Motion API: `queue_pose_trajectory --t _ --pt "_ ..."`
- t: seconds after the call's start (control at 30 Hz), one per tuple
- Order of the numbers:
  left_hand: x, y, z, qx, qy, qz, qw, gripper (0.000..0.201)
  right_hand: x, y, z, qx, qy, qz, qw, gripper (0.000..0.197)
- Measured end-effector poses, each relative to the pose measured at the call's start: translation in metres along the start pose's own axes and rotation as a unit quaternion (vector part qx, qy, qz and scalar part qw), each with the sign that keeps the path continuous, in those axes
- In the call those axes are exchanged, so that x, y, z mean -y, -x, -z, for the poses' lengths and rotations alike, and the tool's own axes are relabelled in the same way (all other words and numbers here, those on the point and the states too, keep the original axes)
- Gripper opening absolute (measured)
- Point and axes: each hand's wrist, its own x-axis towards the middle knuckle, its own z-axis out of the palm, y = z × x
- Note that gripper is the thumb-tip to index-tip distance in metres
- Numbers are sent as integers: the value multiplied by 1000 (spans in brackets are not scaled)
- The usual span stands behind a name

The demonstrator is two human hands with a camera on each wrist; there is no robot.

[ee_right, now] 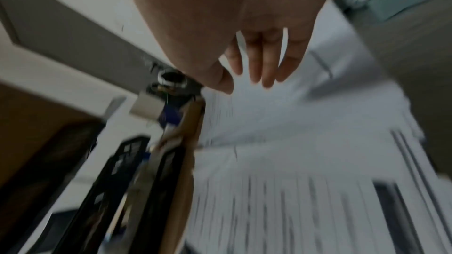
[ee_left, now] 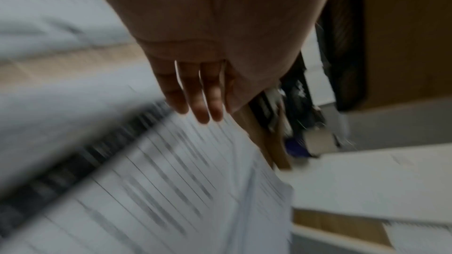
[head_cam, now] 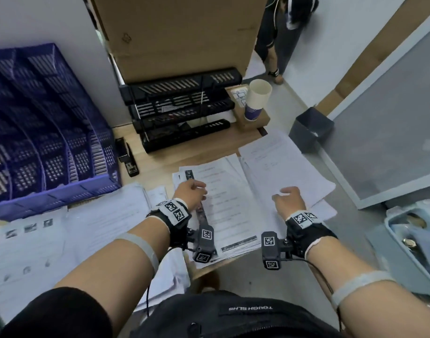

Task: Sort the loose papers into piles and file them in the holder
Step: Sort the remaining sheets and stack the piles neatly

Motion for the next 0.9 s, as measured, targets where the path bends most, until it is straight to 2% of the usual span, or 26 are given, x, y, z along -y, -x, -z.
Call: queue_pose_trajectory --t 0.1,0.17,0.23,0.3,0.4,0.5,0.57,0.67,0.8,0.9 --pt "44 1 59 -130 -80 39 988 20 14 26 -69 213 3 24 977 15" --pt "76 9 101 -215 -146 111 959 28 23 51 -109 321 26 31 946 12" --pt "104 25 137 -271 -203 204 919 41 26 73 -143 381 64 37 922 15" --pt "127 42 164 -272 -223 271 896 51 26 91 -172 404 110 51 907 21" --pt "156 56 188 -251 -198 297 900 52 27 108 -202 375 208 120 895 24" --pt "170 61 200 -239 -165 263 920 50 31 115 -217 289 273 211 893 33" --pt "174 62 205 -224 -135 241 935 47 34 118 -224 260 279 236 894 27" --pt "175 61 210 -207 -108 217 948 41 35 123 -232 283 319 222 877 27" --pt "175 58 215 -177 -90 190 962 33 34 130 -238 252 330 195 889 24" --pt "175 54 215 -142 -91 169 971 25 33 131 -237 211 298 160 917 54"
